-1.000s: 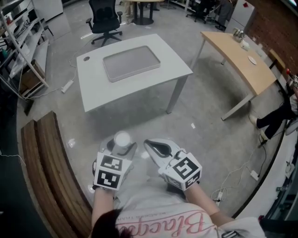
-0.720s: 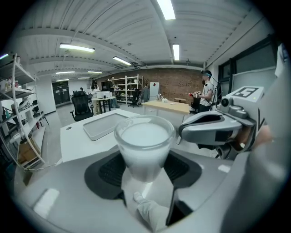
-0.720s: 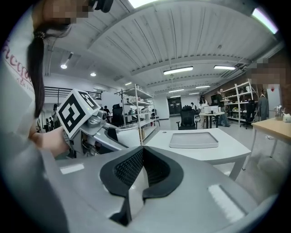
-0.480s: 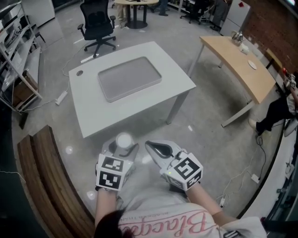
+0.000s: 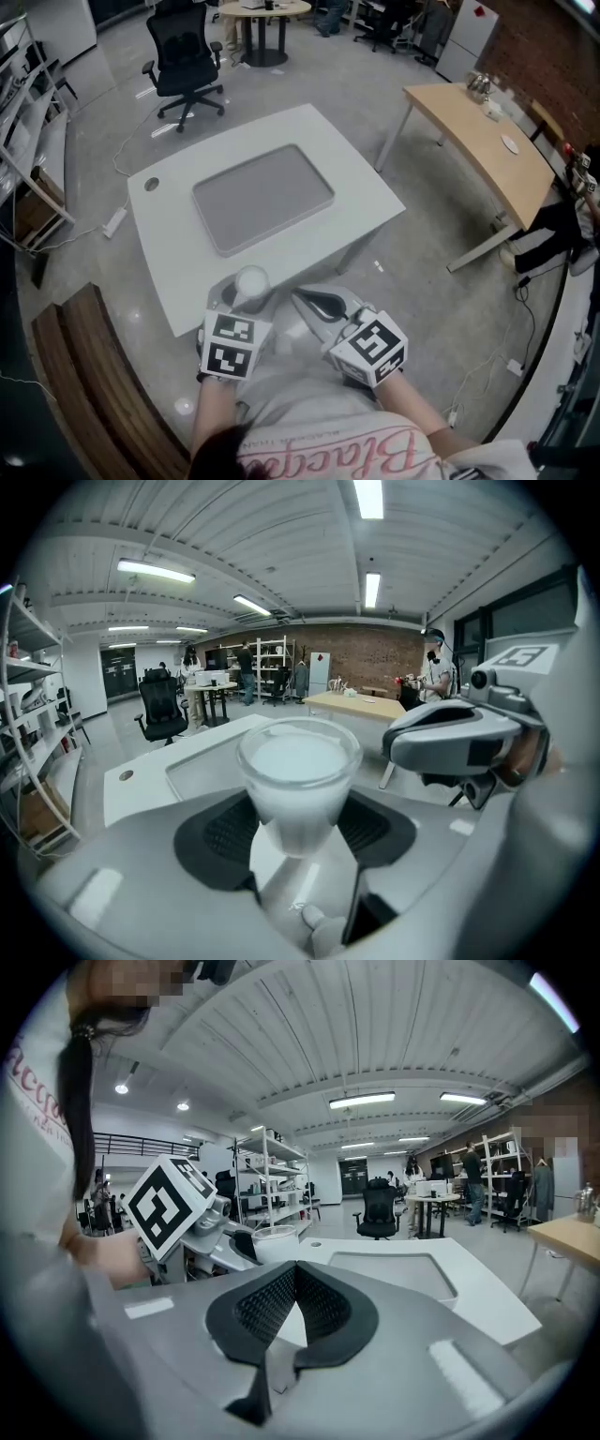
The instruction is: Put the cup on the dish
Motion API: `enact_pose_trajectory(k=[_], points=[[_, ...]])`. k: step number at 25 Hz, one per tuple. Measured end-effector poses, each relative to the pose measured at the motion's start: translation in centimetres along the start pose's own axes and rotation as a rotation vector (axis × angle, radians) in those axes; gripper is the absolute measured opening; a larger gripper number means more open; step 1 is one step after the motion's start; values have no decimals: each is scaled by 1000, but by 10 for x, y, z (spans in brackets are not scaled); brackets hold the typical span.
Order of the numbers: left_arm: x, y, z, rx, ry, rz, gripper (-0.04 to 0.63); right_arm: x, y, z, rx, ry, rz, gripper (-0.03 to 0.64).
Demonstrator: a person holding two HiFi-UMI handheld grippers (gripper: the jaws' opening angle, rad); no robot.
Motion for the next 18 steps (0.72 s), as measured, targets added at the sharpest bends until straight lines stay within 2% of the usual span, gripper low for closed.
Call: enact_pose_trajectory(k=[3, 7, 10, 14, 18], points=[[9, -21, -18, 11, -11, 25, 255, 9, -15, 16, -18, 10, 13, 2], [9, -48, -41, 73, 36, 70, 255, 14, -27, 29, -32, 7, 7, 2], [9, -69, -53, 101, 22, 82, 255, 12, -31, 42, -48, -9, 1, 2], [16, -94, -65, 102, 0, 77, 255, 13, -36, 57, -60, -23, -30, 2], [15, -122, -73, 111, 13, 57, 255, 15, -48, 76, -50, -34, -41, 2]])
Point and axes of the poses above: the fingertips, and each gripper's own axes: y backward along the fingers, z to its right, x out of its top, the point moved 9 cm from there along y, backward along the fingers, and after that the axes turned 8 degrees about -y, right-handed, at the moved point
